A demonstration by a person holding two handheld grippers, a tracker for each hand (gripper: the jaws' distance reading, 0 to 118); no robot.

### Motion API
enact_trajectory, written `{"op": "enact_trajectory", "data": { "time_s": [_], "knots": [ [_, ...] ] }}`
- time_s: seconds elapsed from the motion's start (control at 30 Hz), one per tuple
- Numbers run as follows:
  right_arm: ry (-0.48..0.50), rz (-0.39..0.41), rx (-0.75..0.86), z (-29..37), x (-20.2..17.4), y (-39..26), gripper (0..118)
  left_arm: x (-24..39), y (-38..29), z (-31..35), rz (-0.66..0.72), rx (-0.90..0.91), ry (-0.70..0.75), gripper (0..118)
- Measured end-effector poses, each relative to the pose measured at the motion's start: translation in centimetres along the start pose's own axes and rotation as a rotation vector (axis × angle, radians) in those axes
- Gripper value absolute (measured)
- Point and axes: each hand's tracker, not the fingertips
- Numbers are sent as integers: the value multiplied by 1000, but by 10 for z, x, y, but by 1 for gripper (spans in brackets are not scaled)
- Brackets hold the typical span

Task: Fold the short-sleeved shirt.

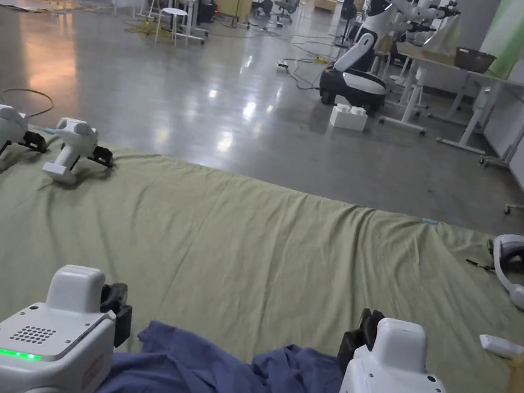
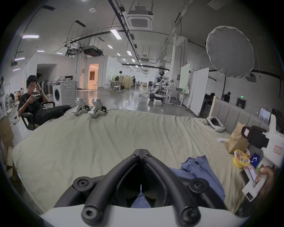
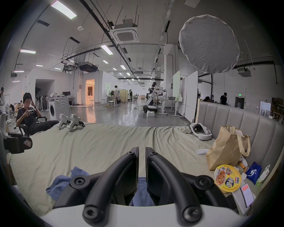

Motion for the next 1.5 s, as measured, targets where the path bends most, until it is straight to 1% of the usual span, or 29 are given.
{"op": "enact_trajectory", "data": {
  "time_s": [0.03,0.1,0.2,0.23,0.3,0.33,0.4,0.47,0.5,0.63,0.67,0.7,0.73,0.77,0.8,0.87,0.93,1.07,1.13,1.17,1.2,1.23,1.3,1.37,1.4,1.43,1.5],
  "knots": [
    [1,-2,0,0,-1,0,12,3,0,-1,-8,-8,-1,2],
    [10,-6,-7,-1,-2,-1,12,-20,-9,0,-4,-41,-5,2],
    [15,2,-25,-4,-2,-5,12,-26,-19,-11,18,-169,-30,2],
    [15,4,-30,-5,-2,-6,12,-42,-25,-22,22,-198,-15,2],
    [15,6,-42,-6,0,-10,12,-51,-33,-35,47,-312,-42,2],
    [15,8,-51,-6,0,-11,12,-56,-36,-42,72,-336,-36,2],
    [14,13,-66,-8,3,-15,12,-59,-35,-37,96,-424,-67,2],
    [15,19,-78,-10,5,-18,12,-67,-40,-45,89,-489,-47,2],
    [16,24,-84,-11,6,-19,12,-88,-52,-72,90,-551,-55,2],
    [11,33,-108,-15,9,-25,12,-104,-68,-96,90,-665,-48,4],
    [9,32,-114,-16,9,-27,12,-108,-71,-101,96,-697,-41,17],
    [9,31,-119,-17,10,-28,12,-111,-73,-106,101,-703,-54,54],
    [9,30,-125,-17,10,-30,12,-115,-76,-111,101,-719,-57,54],
    [9,31,-131,-17,11,-31,12,-111,-83,-109,93,-748,-43,63],
    [9,35,-135,-17,10,-32,12,-112,-86,-111,85,-771,-37,75],
    [7,41,-142,-17,11,-35,12,-113,-89,-116,66,-769,-35,74],
    [6,41,-151,-17,11,-37,12,-111,-96,-122,40,-791,3,74],
    [6,39,-165,-18,12,-39,12,-117,-115,-144,69,-878,32,73],
    [6,37,-170,-19,13,-40,12,-116,-125,-150,59,-895,39,68],
    [5,35,-173,-19,13,-41,12,-114,-135,-153,-10,-861,67,65],
    [4,34,-175,-19,14,-42,12,-111,-137,-153,-51,-825,78,57],
    [0,33,-176,-19,15,-43,12,-106,-139,-154,-70,-820,63,43],
    [-4,28,-178,-22,18,-44,12,-100,-142,-157,-89,-819,56,25],
    [-4,13,-188,-27,23,-44,12,-101,-143,-163,-82,-822,32,10],
    [-2,6,-194,-29,26,-43,12,-103,-141,-166,-35,-815,-11,9],
    [-5,2,-200,-33,31,-41,12,-92,-142,-146,-40,-800,8,9],
    [-9,-5,-221,-42,40,-38,12,-96,-140,-142,-28,-784,-13,9]
  ]
}}
